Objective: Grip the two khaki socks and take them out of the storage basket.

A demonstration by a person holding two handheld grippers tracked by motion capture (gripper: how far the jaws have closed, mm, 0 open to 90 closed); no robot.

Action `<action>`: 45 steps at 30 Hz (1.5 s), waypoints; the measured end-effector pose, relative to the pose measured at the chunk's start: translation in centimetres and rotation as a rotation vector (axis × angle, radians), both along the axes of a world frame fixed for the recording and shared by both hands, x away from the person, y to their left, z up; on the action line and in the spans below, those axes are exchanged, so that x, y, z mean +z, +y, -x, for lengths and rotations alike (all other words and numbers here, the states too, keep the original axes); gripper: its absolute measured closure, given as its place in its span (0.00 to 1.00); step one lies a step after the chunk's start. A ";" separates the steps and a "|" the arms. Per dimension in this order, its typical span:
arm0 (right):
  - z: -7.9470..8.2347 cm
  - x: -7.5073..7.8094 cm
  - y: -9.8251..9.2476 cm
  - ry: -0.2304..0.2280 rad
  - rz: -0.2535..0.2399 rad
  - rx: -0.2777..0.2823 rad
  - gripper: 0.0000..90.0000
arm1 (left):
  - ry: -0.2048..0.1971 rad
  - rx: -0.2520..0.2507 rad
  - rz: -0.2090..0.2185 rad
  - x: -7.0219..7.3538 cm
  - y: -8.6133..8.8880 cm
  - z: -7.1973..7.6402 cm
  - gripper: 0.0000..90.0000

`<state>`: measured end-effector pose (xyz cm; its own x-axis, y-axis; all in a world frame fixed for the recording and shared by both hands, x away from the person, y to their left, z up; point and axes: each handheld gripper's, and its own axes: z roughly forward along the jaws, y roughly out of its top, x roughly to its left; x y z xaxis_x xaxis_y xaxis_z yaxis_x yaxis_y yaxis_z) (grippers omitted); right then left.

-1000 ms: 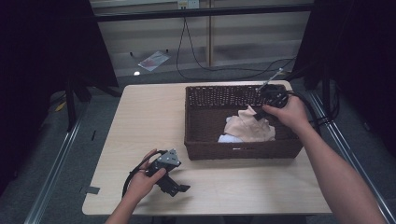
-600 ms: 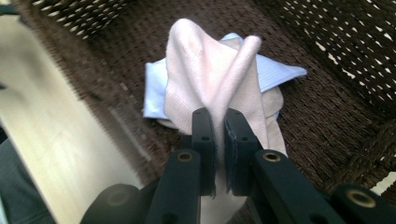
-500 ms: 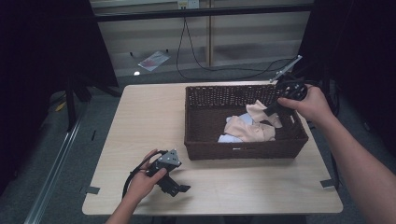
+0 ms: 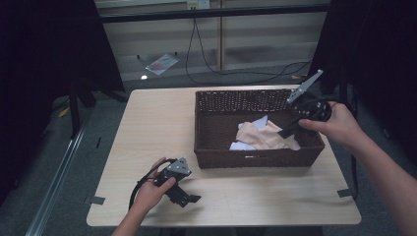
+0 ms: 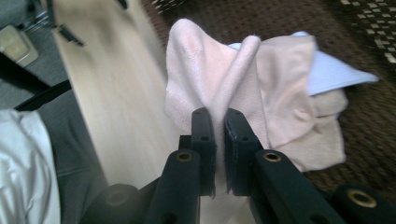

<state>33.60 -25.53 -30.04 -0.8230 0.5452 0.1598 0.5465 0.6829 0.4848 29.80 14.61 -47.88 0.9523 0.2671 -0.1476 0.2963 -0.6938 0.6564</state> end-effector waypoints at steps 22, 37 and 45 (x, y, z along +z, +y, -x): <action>4.5 -6.7 1.2 0.062 0.031 0.123 0.94 | 0.001 -0.003 -0.007 0.0 -0.2 0.1 0.03; 4.6 -11.1 3.3 0.091 0.087 0.183 0.90 | -0.006 -0.009 -0.011 0.1 -0.1 0.0 0.03; 4.8 -10.6 3.4 0.106 0.089 0.170 0.51 | -0.002 -0.003 -0.003 0.0 -0.2 0.1 0.03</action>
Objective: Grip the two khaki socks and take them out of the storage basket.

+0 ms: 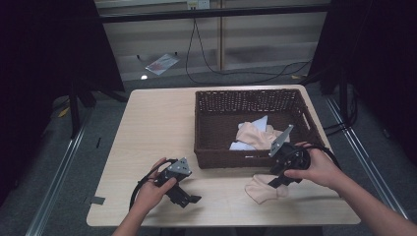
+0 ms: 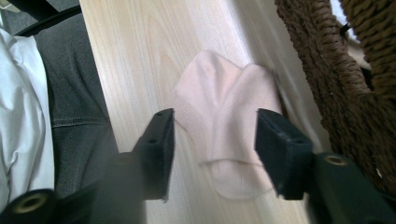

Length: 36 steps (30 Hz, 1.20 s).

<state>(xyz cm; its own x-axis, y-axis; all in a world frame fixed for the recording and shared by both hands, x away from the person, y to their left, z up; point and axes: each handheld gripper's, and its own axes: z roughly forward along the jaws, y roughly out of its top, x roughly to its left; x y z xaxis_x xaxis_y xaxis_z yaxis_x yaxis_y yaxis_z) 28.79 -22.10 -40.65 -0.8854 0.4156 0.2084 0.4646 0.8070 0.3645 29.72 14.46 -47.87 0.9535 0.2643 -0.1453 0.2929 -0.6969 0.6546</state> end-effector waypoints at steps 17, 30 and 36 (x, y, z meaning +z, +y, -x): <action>-1.8 6.3 -0.2 -0.050 -0.033 -0.066 0.18 | 0.003 0.000 0.000 0.0 0.0 0.0 0.03; -5.6 8.0 -0.6 -0.091 -0.028 -0.168 0.15 | 0.002 -0.001 0.004 0.0 0.1 -0.1 0.03; -8.0 6.7 -0.4 -0.099 -0.008 -0.232 0.14 | 0.002 -0.009 -0.001 0.1 0.1 -0.1 0.03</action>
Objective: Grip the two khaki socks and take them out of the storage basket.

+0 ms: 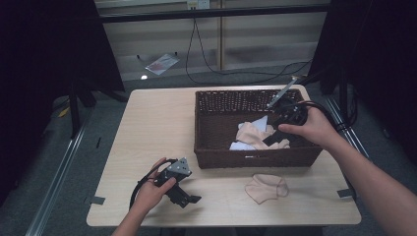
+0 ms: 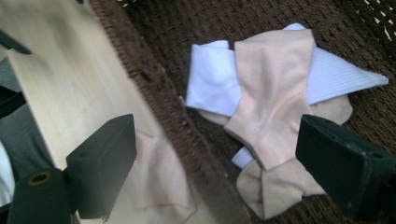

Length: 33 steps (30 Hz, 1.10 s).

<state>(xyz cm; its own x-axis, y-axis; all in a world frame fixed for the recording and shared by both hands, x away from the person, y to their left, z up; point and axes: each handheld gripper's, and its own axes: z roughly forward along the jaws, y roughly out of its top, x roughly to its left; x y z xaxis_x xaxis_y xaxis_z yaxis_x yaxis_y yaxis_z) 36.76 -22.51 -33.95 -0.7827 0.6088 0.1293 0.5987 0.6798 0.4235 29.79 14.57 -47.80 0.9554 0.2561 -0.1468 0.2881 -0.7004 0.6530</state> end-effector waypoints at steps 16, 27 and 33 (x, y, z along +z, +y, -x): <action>-3.9 -4.7 0.9 0.010 0.050 -0.094 0.14 | -0.010 -0.003 -0.016 0.2 0.3 -0.1 0.03; -5.6 -7.6 1.7 -0.011 0.081 -0.117 0.34 | -0.010 -0.005 0.008 0.0 0.3 -0.1 0.03; -6.2 -8.8 2.0 -0.004 0.087 -0.134 0.42 | -0.008 -0.001 0.010 0.0 0.3 -0.1 0.03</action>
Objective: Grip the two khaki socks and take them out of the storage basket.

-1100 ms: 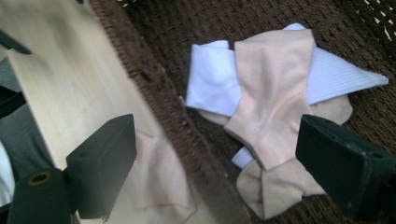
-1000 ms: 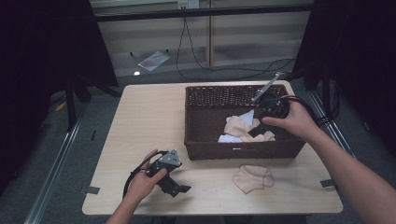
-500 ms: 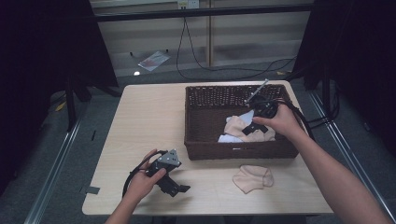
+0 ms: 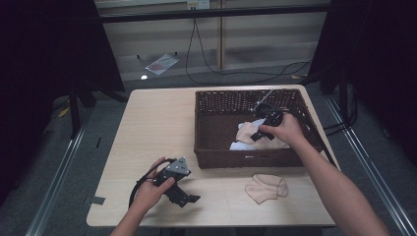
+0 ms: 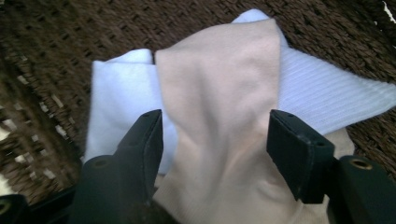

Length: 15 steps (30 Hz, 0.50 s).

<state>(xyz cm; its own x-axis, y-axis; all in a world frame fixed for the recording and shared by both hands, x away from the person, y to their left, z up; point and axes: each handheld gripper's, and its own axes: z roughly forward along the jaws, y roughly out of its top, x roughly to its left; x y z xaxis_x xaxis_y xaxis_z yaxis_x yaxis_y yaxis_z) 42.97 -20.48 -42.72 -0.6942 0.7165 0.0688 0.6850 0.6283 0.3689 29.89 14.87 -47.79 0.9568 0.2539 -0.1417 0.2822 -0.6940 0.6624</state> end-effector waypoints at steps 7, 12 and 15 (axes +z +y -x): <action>-0.4 -1.0 0.1 0.018 0.015 0.007 0.57 | 0.001 -0.001 -0.003 0.0 0.0 0.0 0.03; -0.6 -1.4 0.2 0.030 0.013 0.014 0.71 | 0.000 0.002 -0.001 0.1 0.0 0.0 0.03; -0.7 -1.7 0.1 0.045 0.015 0.007 0.74 | -0.003 0.002 0.002 0.0 0.0 0.0 0.03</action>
